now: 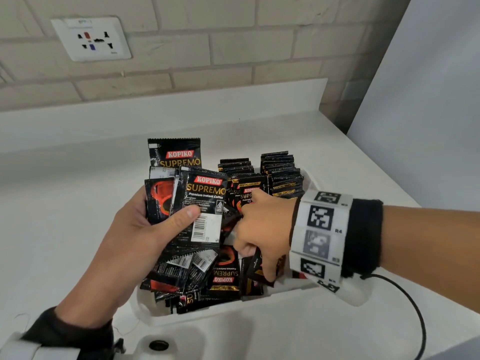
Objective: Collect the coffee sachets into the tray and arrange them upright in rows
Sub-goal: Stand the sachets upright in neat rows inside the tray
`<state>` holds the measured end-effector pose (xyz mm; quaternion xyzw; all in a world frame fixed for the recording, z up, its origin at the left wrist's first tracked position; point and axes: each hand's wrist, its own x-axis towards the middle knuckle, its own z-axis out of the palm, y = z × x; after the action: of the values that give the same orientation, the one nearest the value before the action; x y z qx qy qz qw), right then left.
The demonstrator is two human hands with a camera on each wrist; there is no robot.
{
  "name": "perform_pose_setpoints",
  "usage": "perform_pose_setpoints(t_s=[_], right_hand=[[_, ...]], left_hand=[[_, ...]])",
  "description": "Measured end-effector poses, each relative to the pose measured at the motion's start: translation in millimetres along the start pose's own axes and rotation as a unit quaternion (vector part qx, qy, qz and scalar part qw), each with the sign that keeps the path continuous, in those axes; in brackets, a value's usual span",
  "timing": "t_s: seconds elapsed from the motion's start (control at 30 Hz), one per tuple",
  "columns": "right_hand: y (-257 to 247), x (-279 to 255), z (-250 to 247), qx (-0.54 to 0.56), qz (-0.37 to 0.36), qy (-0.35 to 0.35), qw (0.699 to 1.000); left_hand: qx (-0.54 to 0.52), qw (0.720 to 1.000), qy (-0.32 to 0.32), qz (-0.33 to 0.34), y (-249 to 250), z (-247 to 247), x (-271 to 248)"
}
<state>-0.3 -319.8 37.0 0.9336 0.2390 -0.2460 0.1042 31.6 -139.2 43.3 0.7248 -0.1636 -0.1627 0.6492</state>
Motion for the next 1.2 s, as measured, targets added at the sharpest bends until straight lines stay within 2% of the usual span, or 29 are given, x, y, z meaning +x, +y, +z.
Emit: perform_pose_setpoints(t_s=[0.1, 0.17, 0.27, 0.4, 0.5, 0.57, 0.67, 0.8, 0.87, 0.97, 1.07, 1.2], right_hand=[[7, -10, -16, 0.194, 0.007, 0.014, 0.981], [16, -20, -26, 0.326, 0.023, 0.062, 0.943], [31, -38, -35, 0.488, 0.049, 0.178, 0.853], [40, -52, -34, 0.596, 0.074, 0.306, 0.738], [34, -50, -25, 0.671, 0.076, 0.350, 0.649], [25, -45, -16, 0.700, 0.076, 0.354, 0.615], [10, -36, -4, 0.704, 0.098, 0.368, 0.600], [-2, -31, 9, 0.720, 0.134, 0.397, 0.554], [-7, -29, 14, 0.723, 0.139, 0.405, 0.543], [-15, -27, 16, 0.716, 0.139, 0.417, 0.542], [-22, -25, 17, 0.690, 0.141, 0.438, 0.559], [-26, -26, 18, 0.685, 0.149, 0.443, 0.559]], left_hand=[[-0.001, 1.000, -0.002, 0.002, 1, -4, 1], [-0.013, 1.000, 0.012, 0.004, 2, -6, 3], [-0.049, 0.998, 0.025, 0.005, -2, -11, 6], [-0.070, 0.997, 0.021, -0.003, -7, -7, 9], [-0.086, 0.996, 0.017, -0.013, -10, 7, 9], [-0.092, 0.996, -0.001, -0.019, -14, 17, 9], [-0.122, 0.991, -0.028, -0.036, -16, 30, 8], [-0.158, 0.982, -0.070, -0.074, -14, 38, 2], [-0.168, 0.979, -0.087, -0.079, -13, 39, -1], [-0.117, 0.985, -0.110, -0.068, -12, 43, -7], [-0.106, 0.989, -0.088, -0.046, -16, 45, -9], [-0.110, 0.990, -0.073, -0.051, -19, 41, -9]])
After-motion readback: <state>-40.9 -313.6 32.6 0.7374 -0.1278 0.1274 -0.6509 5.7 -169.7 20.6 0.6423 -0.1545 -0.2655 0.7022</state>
